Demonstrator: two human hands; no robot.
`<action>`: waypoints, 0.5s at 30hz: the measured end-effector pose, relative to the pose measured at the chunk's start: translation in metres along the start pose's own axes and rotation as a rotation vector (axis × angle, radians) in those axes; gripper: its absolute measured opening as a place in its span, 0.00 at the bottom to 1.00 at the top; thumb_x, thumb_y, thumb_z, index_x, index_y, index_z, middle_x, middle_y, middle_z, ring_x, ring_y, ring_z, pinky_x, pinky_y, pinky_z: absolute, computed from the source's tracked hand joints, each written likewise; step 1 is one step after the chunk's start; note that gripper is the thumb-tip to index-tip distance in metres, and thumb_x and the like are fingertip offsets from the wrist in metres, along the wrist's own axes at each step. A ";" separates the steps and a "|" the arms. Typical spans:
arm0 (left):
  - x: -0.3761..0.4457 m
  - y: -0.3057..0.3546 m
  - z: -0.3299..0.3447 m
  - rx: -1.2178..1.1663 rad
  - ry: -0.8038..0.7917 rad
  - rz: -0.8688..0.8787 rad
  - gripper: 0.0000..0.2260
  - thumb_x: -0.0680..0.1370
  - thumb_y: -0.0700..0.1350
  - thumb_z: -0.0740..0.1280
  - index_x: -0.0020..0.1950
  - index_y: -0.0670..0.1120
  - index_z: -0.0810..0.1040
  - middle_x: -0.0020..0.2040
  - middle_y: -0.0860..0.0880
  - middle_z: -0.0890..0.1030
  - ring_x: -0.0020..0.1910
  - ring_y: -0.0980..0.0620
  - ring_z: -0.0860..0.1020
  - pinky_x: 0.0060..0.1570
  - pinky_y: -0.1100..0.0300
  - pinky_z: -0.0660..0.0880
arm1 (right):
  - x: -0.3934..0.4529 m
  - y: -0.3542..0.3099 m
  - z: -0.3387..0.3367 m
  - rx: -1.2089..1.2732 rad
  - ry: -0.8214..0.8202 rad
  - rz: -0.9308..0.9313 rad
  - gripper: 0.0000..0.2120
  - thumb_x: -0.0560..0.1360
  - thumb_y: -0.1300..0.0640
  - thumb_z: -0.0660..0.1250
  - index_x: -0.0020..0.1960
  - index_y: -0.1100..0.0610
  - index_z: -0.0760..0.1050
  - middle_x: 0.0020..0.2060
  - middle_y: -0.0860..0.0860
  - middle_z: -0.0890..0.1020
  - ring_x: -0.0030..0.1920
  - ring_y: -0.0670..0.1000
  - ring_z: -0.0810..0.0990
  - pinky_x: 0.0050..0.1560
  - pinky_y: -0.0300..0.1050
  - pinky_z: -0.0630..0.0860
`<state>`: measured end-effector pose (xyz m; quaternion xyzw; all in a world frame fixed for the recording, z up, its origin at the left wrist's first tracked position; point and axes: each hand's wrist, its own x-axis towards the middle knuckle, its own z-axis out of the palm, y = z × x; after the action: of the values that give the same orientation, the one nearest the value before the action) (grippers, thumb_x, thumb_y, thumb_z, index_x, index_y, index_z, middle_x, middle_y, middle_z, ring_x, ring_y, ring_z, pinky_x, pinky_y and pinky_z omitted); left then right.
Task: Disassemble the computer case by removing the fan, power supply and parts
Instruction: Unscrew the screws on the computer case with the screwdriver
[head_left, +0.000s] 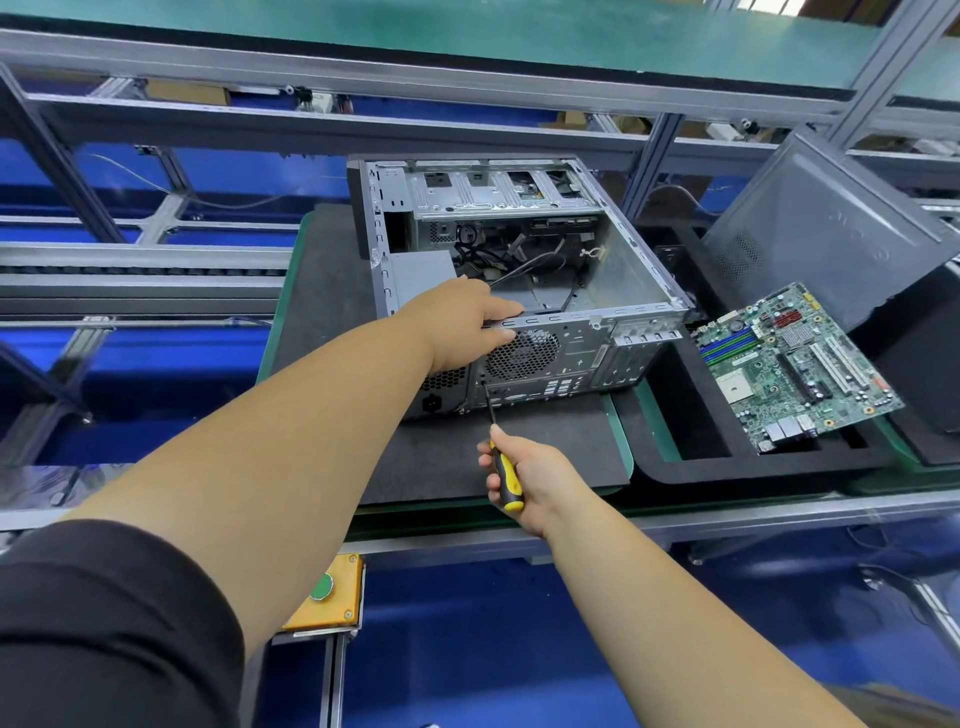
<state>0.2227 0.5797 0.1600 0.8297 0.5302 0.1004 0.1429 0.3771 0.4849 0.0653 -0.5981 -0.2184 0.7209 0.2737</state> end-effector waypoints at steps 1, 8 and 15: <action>0.000 0.000 0.000 0.001 0.001 0.001 0.19 0.82 0.54 0.60 0.73 0.54 0.70 0.48 0.50 0.70 0.57 0.47 0.70 0.56 0.56 0.66 | 0.000 0.000 0.000 -0.007 0.019 -0.001 0.13 0.78 0.49 0.69 0.44 0.58 0.81 0.32 0.50 0.81 0.25 0.46 0.74 0.27 0.39 0.73; 0.001 -0.001 0.000 -0.005 0.006 0.005 0.19 0.82 0.53 0.60 0.73 0.54 0.70 0.47 0.50 0.70 0.55 0.47 0.70 0.53 0.57 0.64 | 0.003 -0.001 0.005 -0.249 0.130 -0.143 0.14 0.75 0.49 0.72 0.40 0.55 0.71 0.34 0.52 0.74 0.30 0.49 0.70 0.32 0.45 0.67; 0.001 -0.002 0.001 0.004 -0.004 -0.004 0.20 0.82 0.54 0.60 0.73 0.55 0.69 0.48 0.50 0.70 0.58 0.47 0.70 0.57 0.54 0.66 | -0.005 -0.005 0.000 0.060 -0.048 0.043 0.21 0.82 0.49 0.58 0.46 0.64 0.81 0.31 0.53 0.79 0.27 0.47 0.73 0.30 0.39 0.71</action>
<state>0.2222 0.5813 0.1587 0.8291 0.5318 0.0973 0.1426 0.3783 0.4858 0.0724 -0.5766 -0.1904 0.7470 0.2708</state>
